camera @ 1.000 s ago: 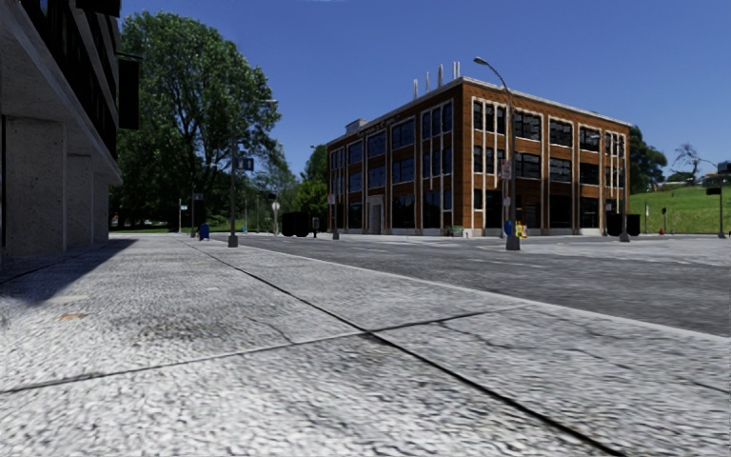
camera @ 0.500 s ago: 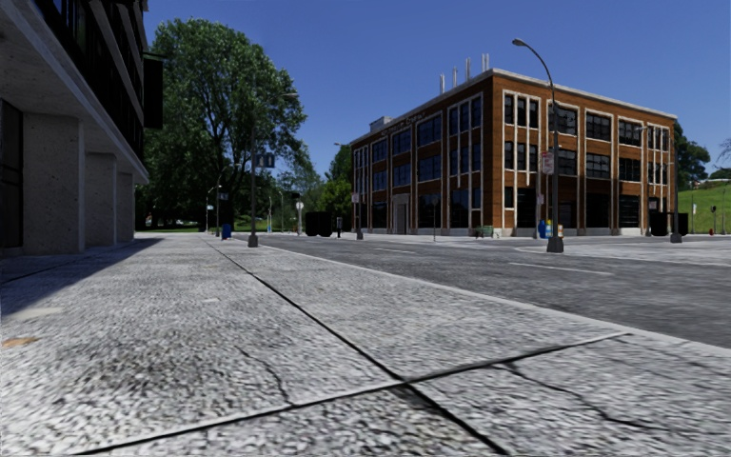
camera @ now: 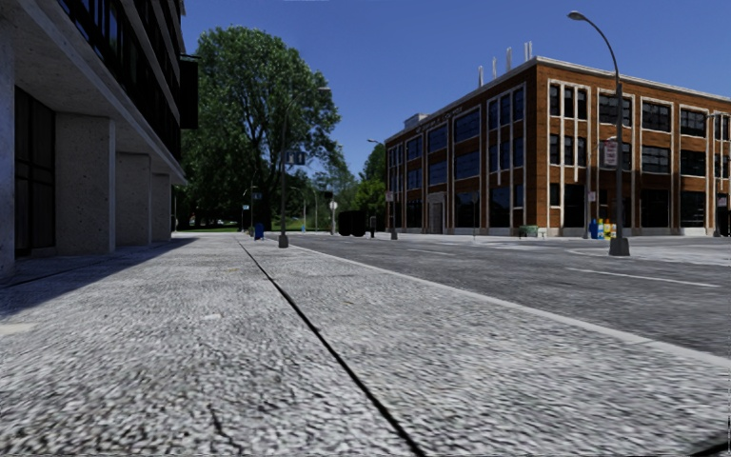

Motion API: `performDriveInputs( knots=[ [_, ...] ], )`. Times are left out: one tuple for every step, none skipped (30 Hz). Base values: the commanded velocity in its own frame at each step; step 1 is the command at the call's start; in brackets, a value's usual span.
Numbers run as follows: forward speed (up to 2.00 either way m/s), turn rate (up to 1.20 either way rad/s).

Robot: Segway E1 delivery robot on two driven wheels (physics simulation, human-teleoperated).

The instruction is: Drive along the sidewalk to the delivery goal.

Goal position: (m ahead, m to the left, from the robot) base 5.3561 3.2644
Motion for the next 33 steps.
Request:
performDriveInputs(
  knots=[
    [1.64,0.59],
    [1.64,0.59],
    [1.64,0.59],
    [1.64,0.59],
    [1.64,0.59],
    [1.64,0.59],
    [1.64,0.59],
    [1.64,0.59],
    [1.64,0.59],
    [1.64,0.59],
    [1.64,0.59],
    [1.64,0.59],
    [1.65,0.59],
    [1.65,0.59],
    [1.65,0.59],
    [1.65,0.59],
    [1.65,0.59],
    [1.65,0.59],
    [1.65,0.59],
    [1.65,0.59],
    [1.65,0.59],
    [1.65,0.59],
    [1.65,0.59],
    [1.65,0.59],
    [1.66,0.59],
    [1.68,0.59],
    [1.68,0.59],
    [1.70,0.59],
    [1.71,0.59],
    [1.71,0.59],
    [1.71,0.59],
    [1.71,0.59],
    [1.71,0.56]
  ],
)
